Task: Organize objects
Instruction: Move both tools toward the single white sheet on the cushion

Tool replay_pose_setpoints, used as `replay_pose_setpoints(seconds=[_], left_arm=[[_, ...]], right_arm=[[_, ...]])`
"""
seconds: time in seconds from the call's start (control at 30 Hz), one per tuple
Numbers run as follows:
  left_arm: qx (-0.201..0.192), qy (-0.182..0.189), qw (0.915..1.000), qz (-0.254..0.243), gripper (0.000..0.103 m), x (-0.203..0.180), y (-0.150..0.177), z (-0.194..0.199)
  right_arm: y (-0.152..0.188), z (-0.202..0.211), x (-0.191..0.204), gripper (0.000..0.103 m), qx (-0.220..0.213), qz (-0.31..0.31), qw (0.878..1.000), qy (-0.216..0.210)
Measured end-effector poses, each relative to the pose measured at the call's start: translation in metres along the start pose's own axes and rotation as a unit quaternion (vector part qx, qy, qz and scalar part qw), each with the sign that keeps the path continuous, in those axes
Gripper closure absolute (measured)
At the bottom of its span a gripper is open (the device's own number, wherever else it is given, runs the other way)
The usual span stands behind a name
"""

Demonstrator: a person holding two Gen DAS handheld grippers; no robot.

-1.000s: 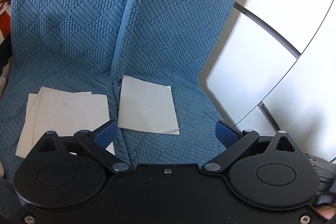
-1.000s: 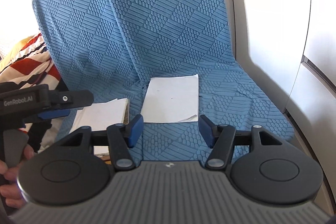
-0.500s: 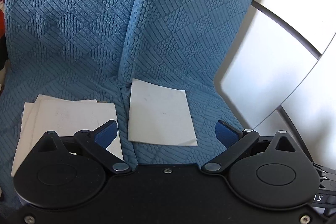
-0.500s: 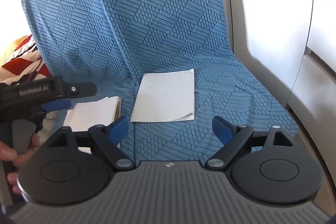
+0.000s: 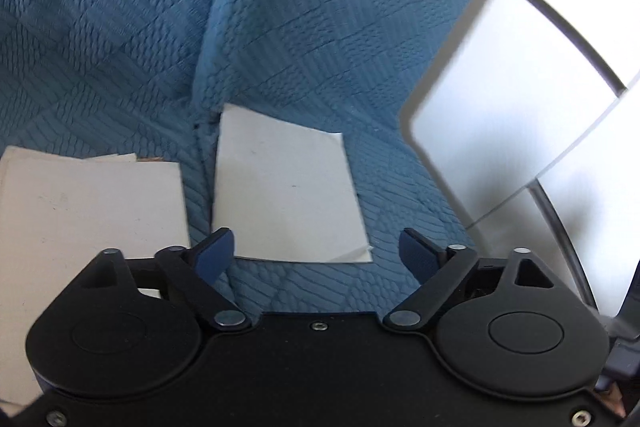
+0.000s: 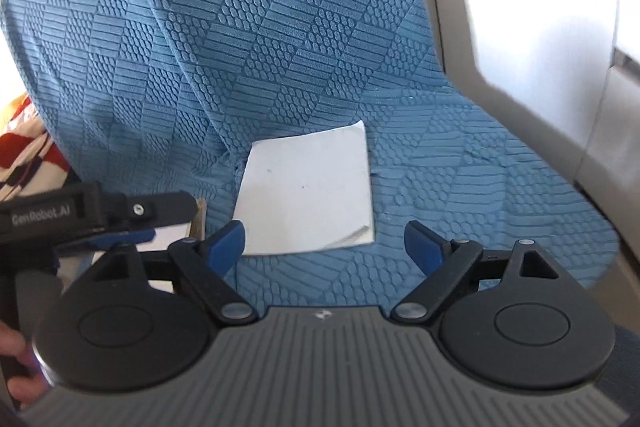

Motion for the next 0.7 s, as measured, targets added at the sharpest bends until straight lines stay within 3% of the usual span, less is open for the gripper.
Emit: replay_pose_setpoints(seconds=[0.07,0.37,0.43,0.53,0.7], left_arm=[[0.012,-0.002,0.9998,0.015,0.027,0.009,-0.005,-0.011],[0.064,0.009,0.9972,0.038,0.055,0.035,-0.025,-0.054],[0.071,0.007,0.9969,0.033,0.057,0.036,-0.028,-0.062],[0.079,0.003,0.9967,0.021,0.057,0.035,-0.031,-0.073],[0.097,-0.027,0.9948,-0.009,0.057,0.03,-0.035,-0.095]], right_arm=[[0.001,-0.014,-0.004,0.016,0.005,-0.002,1.0,0.006],[0.003,-0.065,-0.016,0.039,0.061,0.006,0.998,0.006],[0.004,-0.073,-0.019,0.064,0.074,-0.001,0.997,0.01],[0.005,-0.083,-0.025,0.069,0.091,-0.027,0.995,0.006],[0.006,-0.092,-0.026,0.07,0.102,-0.052,0.993,-0.013]])
Point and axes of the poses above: each gripper's, at about its wrist camera, not at the fingertips, and z roughly against the way its jaws point, x to its left, y to its underside, the point moved 4 cm from there along -z, roughly the way its jaws point, and after that the axes turned 13 degrees about -y, right-handed, at the moved point
